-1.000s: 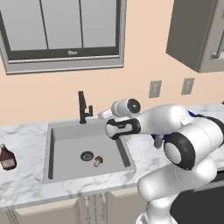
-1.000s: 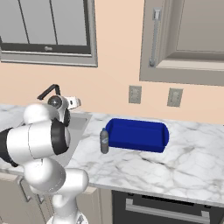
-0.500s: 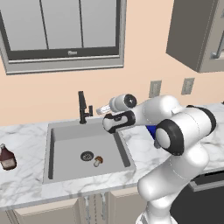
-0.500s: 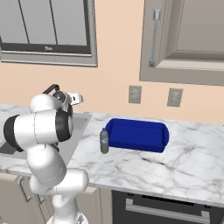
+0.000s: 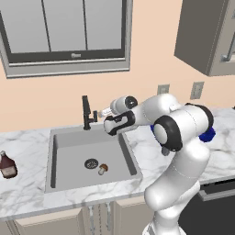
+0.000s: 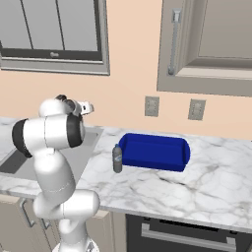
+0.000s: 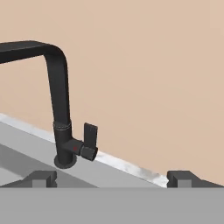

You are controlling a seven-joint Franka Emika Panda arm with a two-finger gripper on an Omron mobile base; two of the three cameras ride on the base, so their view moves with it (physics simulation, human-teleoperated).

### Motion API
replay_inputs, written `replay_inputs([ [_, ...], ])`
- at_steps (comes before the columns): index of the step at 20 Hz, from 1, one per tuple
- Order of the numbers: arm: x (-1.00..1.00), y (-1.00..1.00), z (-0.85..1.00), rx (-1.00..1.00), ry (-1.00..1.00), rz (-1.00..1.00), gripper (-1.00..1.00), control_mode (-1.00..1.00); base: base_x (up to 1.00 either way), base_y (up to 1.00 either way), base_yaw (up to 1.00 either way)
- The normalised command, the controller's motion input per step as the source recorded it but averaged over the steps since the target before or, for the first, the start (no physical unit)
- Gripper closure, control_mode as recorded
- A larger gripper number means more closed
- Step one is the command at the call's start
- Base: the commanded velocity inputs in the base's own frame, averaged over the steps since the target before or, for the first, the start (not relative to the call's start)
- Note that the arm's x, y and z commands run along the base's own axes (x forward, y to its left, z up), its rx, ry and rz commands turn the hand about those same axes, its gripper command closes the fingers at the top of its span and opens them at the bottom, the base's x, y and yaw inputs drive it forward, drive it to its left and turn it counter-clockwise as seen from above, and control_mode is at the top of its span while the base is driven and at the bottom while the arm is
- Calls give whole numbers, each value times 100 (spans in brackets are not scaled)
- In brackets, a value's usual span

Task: Pick up all produce items and place them in the sink. Turn on the sink faucet to wash them. Then turn the sink off and put them in the tray.

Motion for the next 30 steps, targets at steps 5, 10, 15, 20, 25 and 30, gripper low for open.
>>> replay_inputs([
  [5,25,17,-8,0,0,0,-100,-100,0,0,0],
  [10,22,18,-11,0,1,0,-100,-100,0,0,0],
  [15,18,20,-13,0,2,0,-100,-100,0,0,0],
  [20,20,23,-13,0,4,0,-100,-100,0,0,0],
  [25,21,20,-7,0,3,0,-100,-100,0,0,0],
  [30,20,18,-7,0,3,0,-100,-100,0,0,0],
])
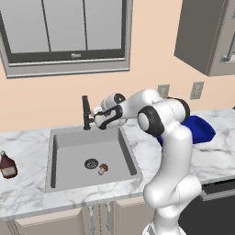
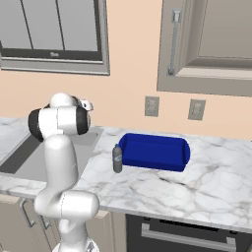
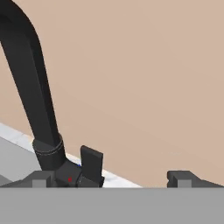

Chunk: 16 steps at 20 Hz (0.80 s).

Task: Pick up all produce items and place them in the sink. Turn on the sink faucet to wash them. Then turn the sink off and put them in the tray.

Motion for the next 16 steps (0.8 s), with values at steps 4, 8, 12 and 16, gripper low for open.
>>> replay_inputs([
  [4,19,19,-9,0,2,0,-100,-100,0,0,0],
  [8,14,20,-12,0,1,0,-100,-100,0,0,0],
  [12,7,20,-13,0,1,0,-100,-100,0,0,0],
  [16,1,11,-3,-1,0,0,-100,-100,0,0,0],
])
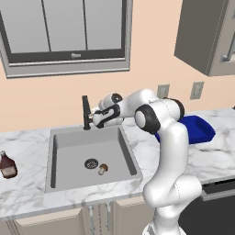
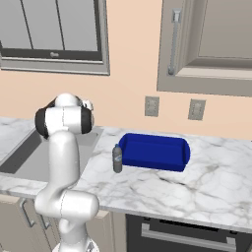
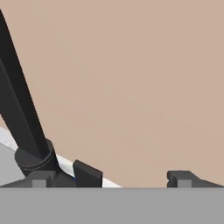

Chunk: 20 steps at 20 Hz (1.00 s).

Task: Pick up all produce items and place them in the sink. Turn on the sink faucet to wash them. Then turn the sink off and put them in the tray.

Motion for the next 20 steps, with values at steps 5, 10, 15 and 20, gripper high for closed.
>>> replay_inputs([
  [5,0,0,-1,0,0,0,-100,-100,0,0,0],
  [10,0,0,-13,0,0,0,-100,-100,0,0,0],
  [15,0,3,-18,0,0,0,-100,-100,0,0,0],
  [20,0,7,-12,0,0,0,-100,-100,0,0,0],
])
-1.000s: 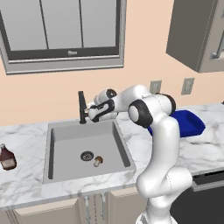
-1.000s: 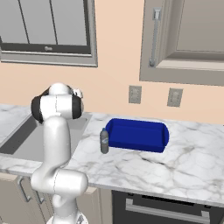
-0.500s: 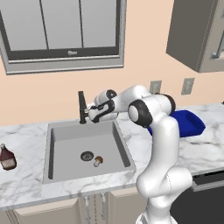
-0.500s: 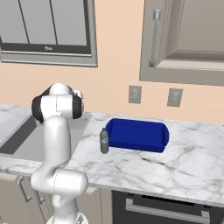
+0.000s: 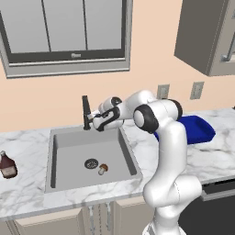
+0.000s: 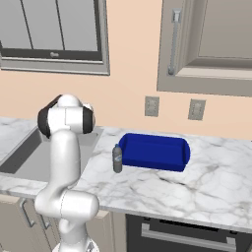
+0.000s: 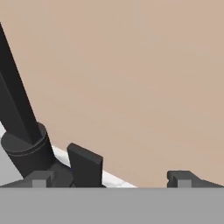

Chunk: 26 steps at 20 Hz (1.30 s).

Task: Pick up all produce items and place them in the sink. Turn on the sink faucet to wash them. Then turn the sink off and put them in the tray.

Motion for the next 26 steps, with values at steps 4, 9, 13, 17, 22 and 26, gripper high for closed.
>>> replay_inputs([
  [4,1,8,0,0,0,0,-100,-100,0,0,0],
  [9,7,8,0,0,0,0,-100,-100,0,0,0],
  [13,12,6,0,0,0,0,-100,-100,0,0,0],
  [17,11,10,-5,0,0,0,-100,-100,0,0,0],
  [22,3,14,-13,0,0,0,-100,-100,0,0,0],
  [26,0,13,-15,0,0,0,100,-100,0,0,0],
])
